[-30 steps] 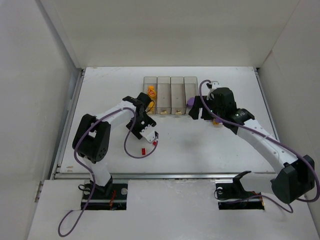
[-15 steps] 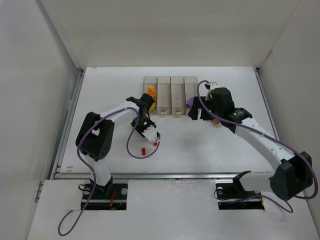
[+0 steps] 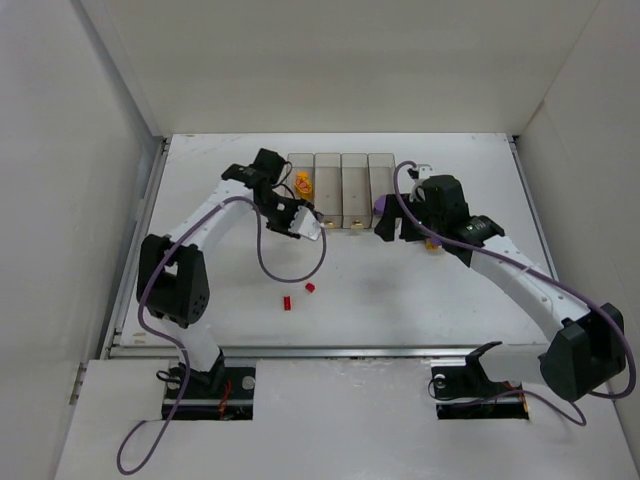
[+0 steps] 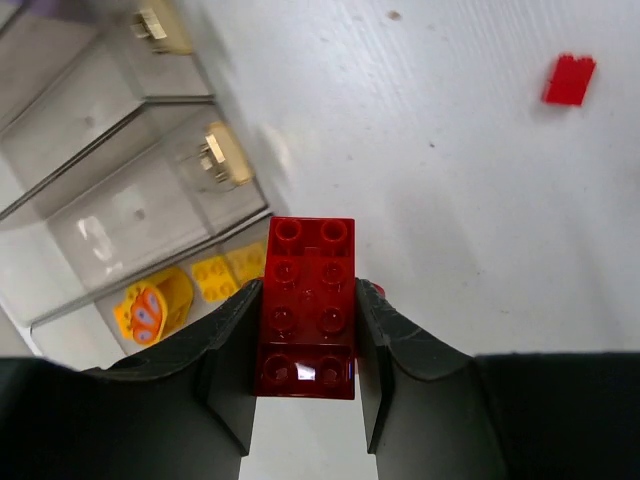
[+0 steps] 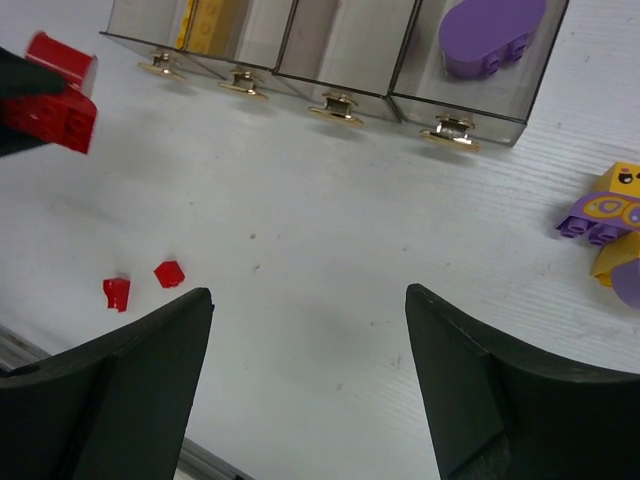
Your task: Sort the legos into containers by color
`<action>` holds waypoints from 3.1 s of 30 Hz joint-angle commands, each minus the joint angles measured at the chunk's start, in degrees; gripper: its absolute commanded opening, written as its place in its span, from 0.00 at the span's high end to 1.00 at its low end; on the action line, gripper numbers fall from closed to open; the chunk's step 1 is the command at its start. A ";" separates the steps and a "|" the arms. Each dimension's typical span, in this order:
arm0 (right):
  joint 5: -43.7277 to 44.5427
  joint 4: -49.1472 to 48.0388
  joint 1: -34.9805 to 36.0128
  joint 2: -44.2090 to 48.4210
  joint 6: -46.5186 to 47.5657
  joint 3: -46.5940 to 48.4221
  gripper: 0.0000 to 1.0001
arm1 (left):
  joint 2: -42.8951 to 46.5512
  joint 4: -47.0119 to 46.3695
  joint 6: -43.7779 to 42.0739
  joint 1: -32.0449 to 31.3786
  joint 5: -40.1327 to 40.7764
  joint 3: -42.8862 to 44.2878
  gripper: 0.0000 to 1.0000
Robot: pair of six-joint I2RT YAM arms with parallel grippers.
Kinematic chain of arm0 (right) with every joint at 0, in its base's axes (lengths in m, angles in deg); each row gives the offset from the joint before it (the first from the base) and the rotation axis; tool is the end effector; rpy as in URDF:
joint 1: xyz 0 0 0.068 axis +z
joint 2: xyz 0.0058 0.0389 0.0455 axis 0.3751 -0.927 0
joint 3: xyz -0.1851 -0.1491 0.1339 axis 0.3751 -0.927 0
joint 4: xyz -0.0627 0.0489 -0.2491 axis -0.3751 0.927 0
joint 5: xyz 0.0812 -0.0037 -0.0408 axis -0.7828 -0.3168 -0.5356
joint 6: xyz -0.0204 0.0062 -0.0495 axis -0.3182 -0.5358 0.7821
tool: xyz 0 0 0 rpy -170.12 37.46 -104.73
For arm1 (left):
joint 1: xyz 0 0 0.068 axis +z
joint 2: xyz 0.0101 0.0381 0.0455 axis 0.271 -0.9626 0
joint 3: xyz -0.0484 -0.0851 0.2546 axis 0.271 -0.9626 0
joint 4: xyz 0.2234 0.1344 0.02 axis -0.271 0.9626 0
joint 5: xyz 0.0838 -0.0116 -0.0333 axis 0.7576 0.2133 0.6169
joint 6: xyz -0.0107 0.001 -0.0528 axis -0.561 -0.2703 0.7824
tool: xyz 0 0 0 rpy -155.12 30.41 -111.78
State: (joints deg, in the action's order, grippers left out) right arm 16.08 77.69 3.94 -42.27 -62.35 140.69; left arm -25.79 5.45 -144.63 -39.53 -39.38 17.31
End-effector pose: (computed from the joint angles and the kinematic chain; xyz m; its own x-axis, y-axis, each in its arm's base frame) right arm 0.2513 0.1267 0.2971 -0.6766 0.0301 -0.7357 -0.3083 0.8958 0.3203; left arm 0.3236 -0.1639 0.2610 0.6938 0.5915 -0.4108 0.7142 -0.4919 0.4980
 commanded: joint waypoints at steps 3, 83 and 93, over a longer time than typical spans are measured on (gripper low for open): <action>-5.59 -3.74 0.57 3.22 1.49 2.47 0.17 | 5.74 1.35 19.64 6.31 -20.93 3.17 1.00; -12.99 -31.63 2.68 -12.68 -26.37 -1.22 1.00 | 23.67 -67.12 107.12 0.87 -17.19 -10.10 1.00; -10.08 -27.75 2.15 -11.10 -22.25 -0.44 1.00 | 24.20 -65.82 108.45 2.10 -17.90 -9.48 1.00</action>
State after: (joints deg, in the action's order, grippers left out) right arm 4.52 50.17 6.15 -54.53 -87.73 138.84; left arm -3.80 -58.35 -36.77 -37.63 -55.20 5.50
